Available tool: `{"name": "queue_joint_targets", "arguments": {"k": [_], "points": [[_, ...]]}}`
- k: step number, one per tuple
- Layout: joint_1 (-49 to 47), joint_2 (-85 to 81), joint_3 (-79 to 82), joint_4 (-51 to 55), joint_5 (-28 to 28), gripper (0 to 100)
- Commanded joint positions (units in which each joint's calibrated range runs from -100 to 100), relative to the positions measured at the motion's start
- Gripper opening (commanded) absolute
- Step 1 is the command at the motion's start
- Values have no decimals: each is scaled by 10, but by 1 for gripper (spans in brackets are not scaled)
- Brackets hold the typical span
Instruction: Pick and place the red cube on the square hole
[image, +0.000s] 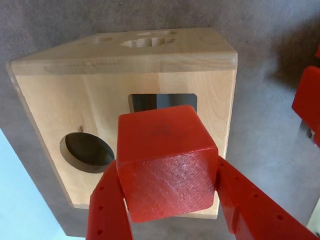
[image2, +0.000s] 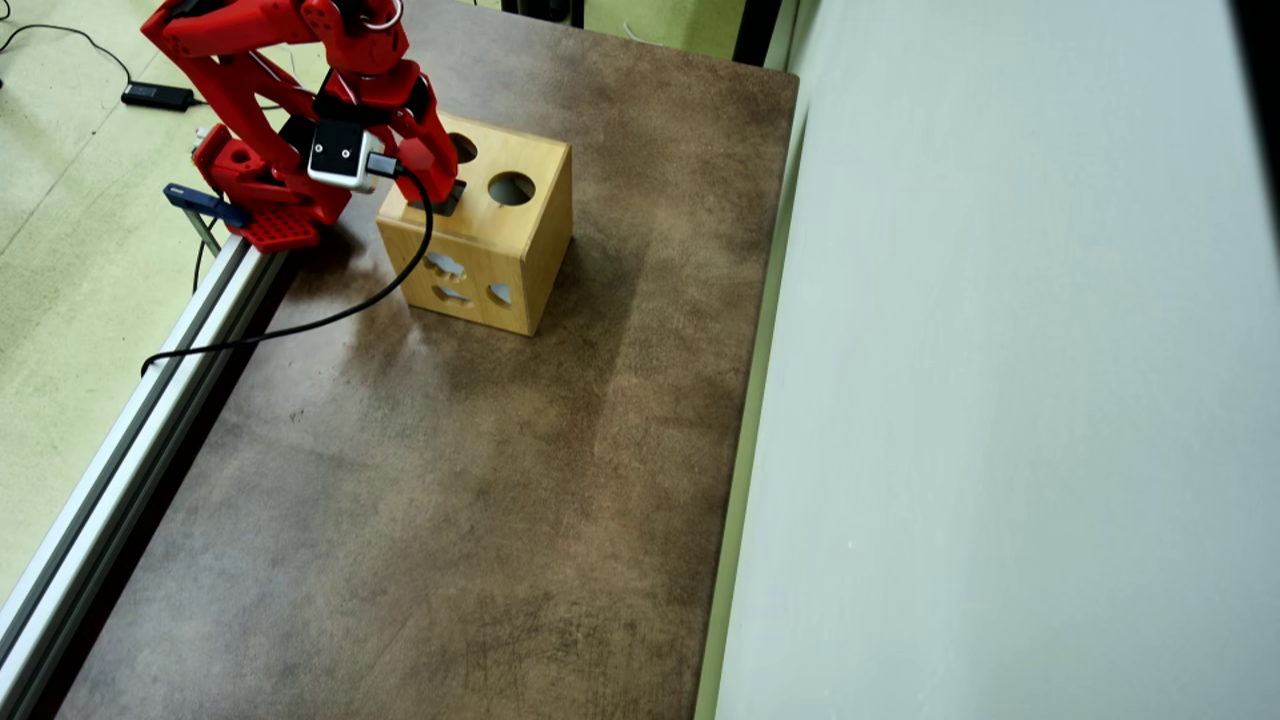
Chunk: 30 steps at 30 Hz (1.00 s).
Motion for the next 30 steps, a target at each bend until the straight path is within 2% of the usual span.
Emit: {"name": "queue_joint_targets", "arguments": {"k": [1,30], "points": [[2,-11,-29,-8,-7,2],[-5,62,-18,-9,-6,2]]}}
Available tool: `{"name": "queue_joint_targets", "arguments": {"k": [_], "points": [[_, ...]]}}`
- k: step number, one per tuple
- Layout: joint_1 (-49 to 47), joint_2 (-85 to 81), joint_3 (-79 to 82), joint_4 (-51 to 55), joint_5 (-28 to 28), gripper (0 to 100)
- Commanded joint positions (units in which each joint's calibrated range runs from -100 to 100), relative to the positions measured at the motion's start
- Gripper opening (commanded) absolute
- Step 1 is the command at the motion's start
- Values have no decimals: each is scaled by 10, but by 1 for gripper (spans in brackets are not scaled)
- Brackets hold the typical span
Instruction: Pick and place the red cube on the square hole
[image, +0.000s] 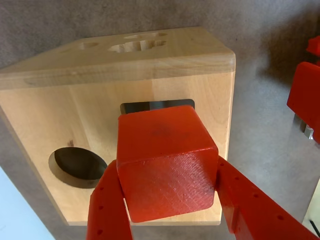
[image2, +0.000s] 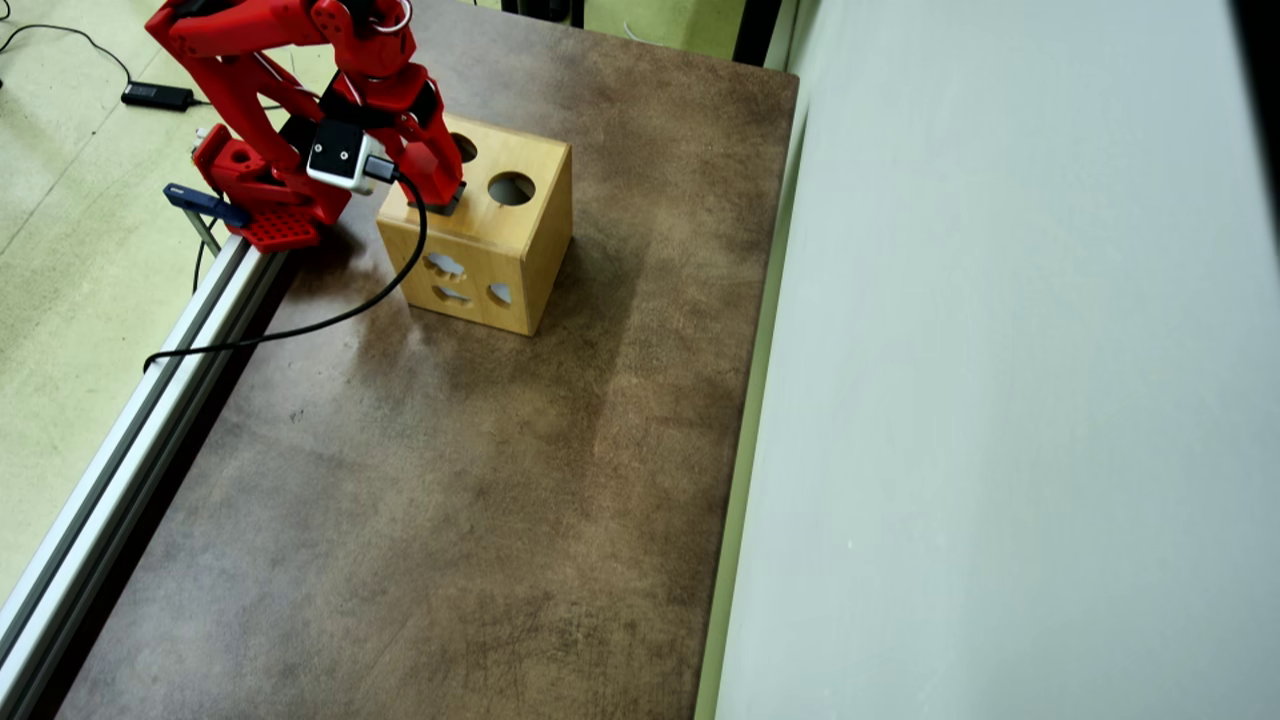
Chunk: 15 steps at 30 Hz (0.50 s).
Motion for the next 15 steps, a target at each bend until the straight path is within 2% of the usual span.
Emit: {"name": "queue_joint_targets", "arguments": {"k": [1,15], "points": [[-4,19,-18,-9,1,2],[-4,38,16,-9,1,2]]}}
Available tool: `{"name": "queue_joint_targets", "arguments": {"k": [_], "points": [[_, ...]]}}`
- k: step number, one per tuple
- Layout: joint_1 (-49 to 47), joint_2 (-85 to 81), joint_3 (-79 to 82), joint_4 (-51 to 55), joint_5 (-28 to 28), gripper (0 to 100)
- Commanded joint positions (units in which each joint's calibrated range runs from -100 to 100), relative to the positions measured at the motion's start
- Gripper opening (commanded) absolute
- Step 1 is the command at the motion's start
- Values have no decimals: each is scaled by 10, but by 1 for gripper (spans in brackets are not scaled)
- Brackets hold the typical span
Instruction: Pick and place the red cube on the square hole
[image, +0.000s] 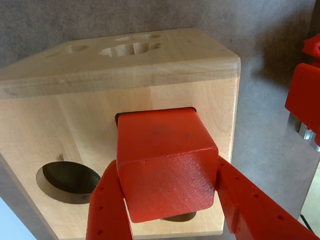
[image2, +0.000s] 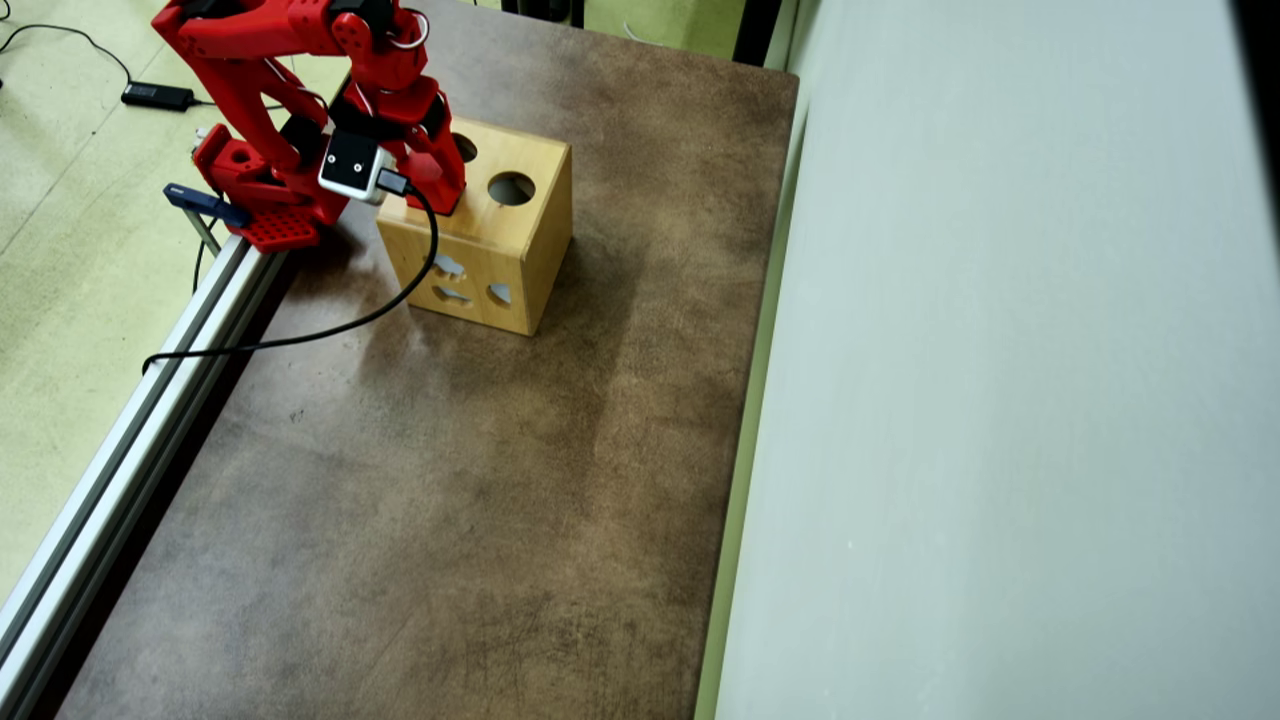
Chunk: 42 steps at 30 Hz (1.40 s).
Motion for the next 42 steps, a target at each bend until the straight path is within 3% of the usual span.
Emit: {"name": "queue_joint_targets", "arguments": {"k": [1,42], "points": [[-2,22,-1,-1,1,2],[3,47,47,0,1,2]]}}
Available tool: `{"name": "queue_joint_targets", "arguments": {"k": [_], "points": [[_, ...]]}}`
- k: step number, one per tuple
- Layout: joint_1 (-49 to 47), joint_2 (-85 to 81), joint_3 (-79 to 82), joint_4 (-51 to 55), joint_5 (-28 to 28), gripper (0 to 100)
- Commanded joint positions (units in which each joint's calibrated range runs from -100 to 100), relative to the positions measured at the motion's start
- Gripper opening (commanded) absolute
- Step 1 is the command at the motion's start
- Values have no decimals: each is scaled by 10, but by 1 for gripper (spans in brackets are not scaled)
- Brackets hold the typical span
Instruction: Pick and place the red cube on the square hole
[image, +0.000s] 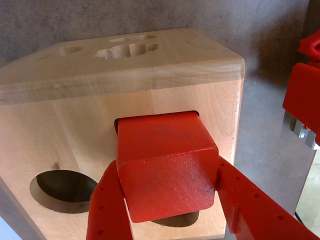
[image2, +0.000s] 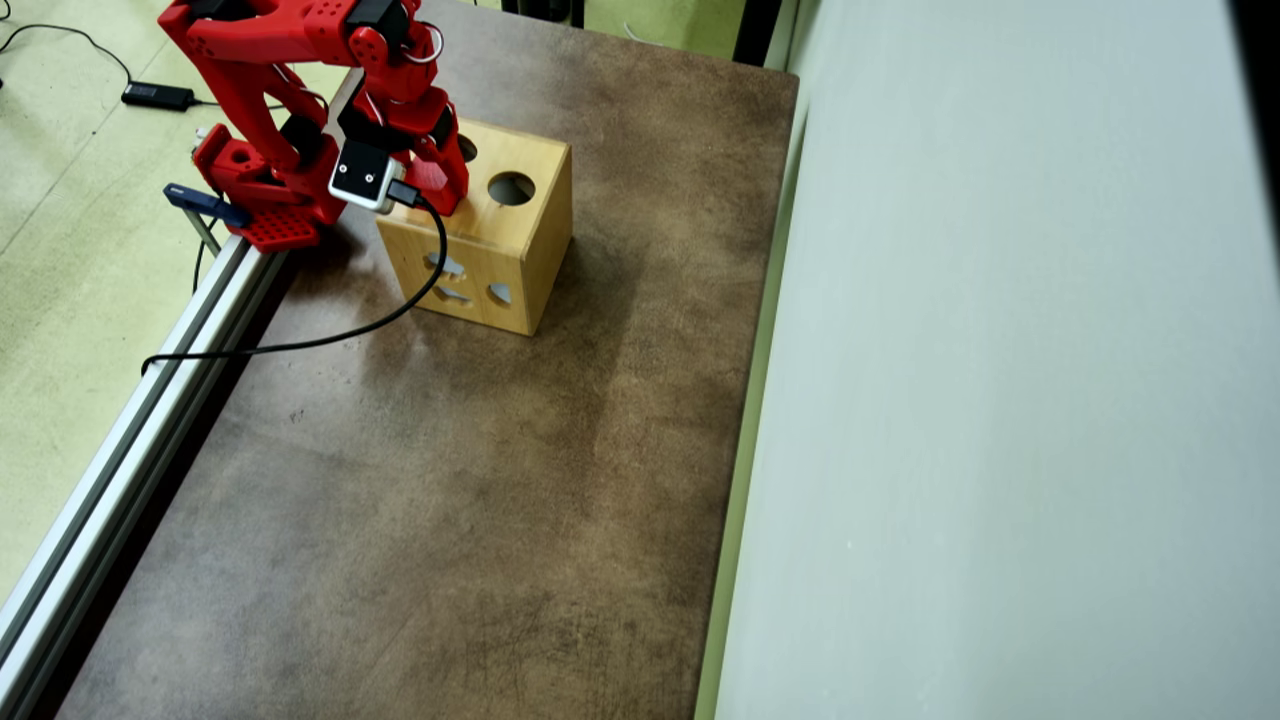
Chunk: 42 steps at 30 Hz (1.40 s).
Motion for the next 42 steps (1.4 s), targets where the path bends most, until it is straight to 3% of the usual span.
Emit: {"name": "queue_joint_targets", "arguments": {"k": [1,11,17,22,31,42], "points": [[3,4,31,-1,1,2],[3,-5,26,-1,1,4],[3,-6,24,2,1,18],[2,-45,29,0,0,41],[3,-77,30,-1,-2,100],[3,-71,30,-1,-1,99]]}}
